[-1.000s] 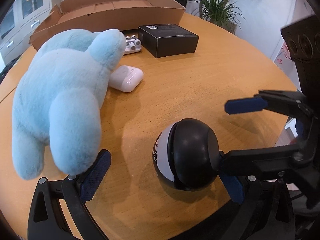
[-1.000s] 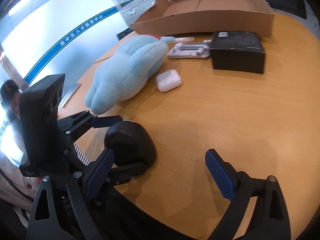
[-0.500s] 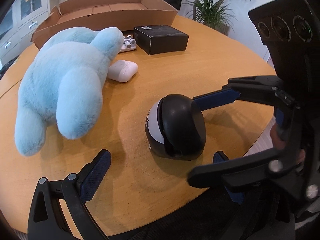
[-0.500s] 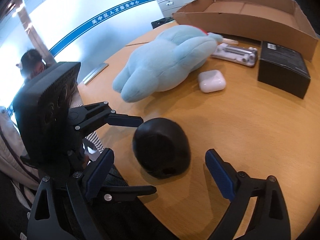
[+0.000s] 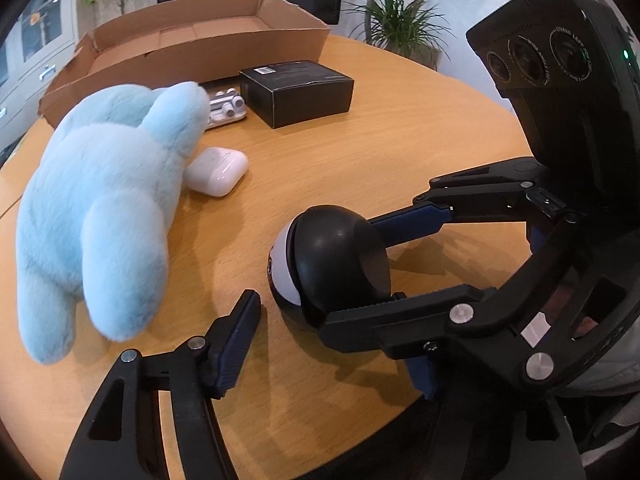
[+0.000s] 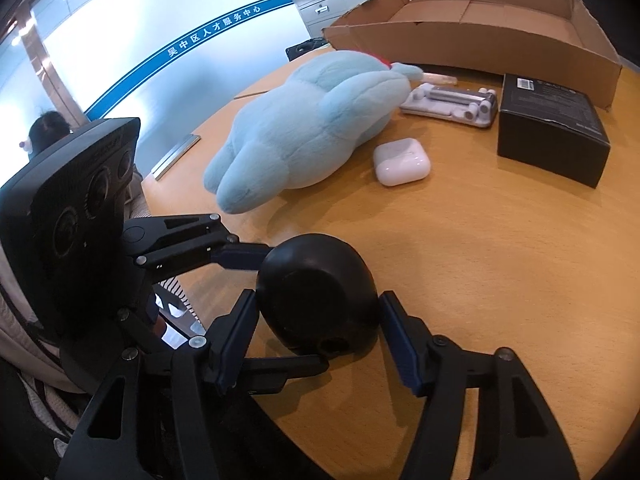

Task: Organize objects
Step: 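Close the right gripper on the black speaker ball while the left gripper also clamps it, then lift the black speaker ball with both grippers and carry it toward the cardboard box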

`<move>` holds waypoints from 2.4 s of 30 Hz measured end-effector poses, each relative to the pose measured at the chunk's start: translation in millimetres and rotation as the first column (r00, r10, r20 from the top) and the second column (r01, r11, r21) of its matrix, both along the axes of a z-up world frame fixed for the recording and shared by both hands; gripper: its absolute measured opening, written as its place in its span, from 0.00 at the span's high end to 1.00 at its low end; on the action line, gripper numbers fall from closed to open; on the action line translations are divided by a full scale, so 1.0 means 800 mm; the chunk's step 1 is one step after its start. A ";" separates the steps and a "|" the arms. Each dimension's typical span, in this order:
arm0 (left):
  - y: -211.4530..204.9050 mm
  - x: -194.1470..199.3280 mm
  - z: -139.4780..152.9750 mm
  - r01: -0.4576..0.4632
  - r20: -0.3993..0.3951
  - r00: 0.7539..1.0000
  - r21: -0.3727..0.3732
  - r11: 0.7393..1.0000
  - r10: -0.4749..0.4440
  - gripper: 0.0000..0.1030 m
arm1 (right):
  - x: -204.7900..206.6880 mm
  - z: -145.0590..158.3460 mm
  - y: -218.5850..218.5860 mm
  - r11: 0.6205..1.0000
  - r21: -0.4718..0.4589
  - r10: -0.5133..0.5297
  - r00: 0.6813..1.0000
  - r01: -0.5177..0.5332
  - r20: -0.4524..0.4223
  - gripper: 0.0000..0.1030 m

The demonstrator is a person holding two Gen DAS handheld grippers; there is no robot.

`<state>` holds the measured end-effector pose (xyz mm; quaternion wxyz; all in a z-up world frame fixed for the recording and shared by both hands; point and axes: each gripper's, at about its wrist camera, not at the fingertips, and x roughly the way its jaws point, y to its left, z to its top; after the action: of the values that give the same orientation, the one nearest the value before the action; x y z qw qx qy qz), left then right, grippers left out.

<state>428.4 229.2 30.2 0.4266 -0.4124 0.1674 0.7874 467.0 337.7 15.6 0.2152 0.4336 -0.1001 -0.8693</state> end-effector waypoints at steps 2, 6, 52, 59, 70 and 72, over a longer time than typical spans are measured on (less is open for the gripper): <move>0.000 -0.002 0.000 0.004 0.005 1.000 0.005 1.000 -0.004 0.36 | 0.001 0.001 0.000 1.000 -0.001 0.002 1.000 -0.002 0.000 0.42; 0.004 -0.006 0.000 0.013 0.010 1.000 0.010 1.000 -0.013 0.37 | 0.001 0.001 0.001 1.000 -0.009 0.002 1.000 -0.002 0.001 0.42; 0.017 -0.014 0.061 0.078 -0.026 0.997 0.069 0.995 -0.076 0.46 | -0.007 0.048 0.021 0.997 -0.020 -0.072 0.997 0.072 -0.015 0.43; 0.027 -0.033 0.094 0.088 -0.045 0.995 0.061 0.994 -0.085 0.46 | -0.016 0.081 0.028 0.995 -0.005 -0.102 0.994 0.102 -0.030 0.43; 0.036 -0.080 0.128 0.075 -0.040 0.996 0.038 0.996 -0.074 0.46 | -0.064 0.110 0.041 0.994 -0.007 -0.108 0.994 0.108 -0.026 0.43; 0.037 -0.091 0.134 0.070 -0.035 0.997 0.037 0.997 -0.069 0.46 | -0.074 0.114 0.042 0.994 -0.008 -0.108 0.994 0.107 -0.022 0.43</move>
<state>355.3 259.1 137.4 0.4586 -0.3848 0.1739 0.7819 408.1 371.6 107.2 0.1706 0.4170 -0.1238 -0.8841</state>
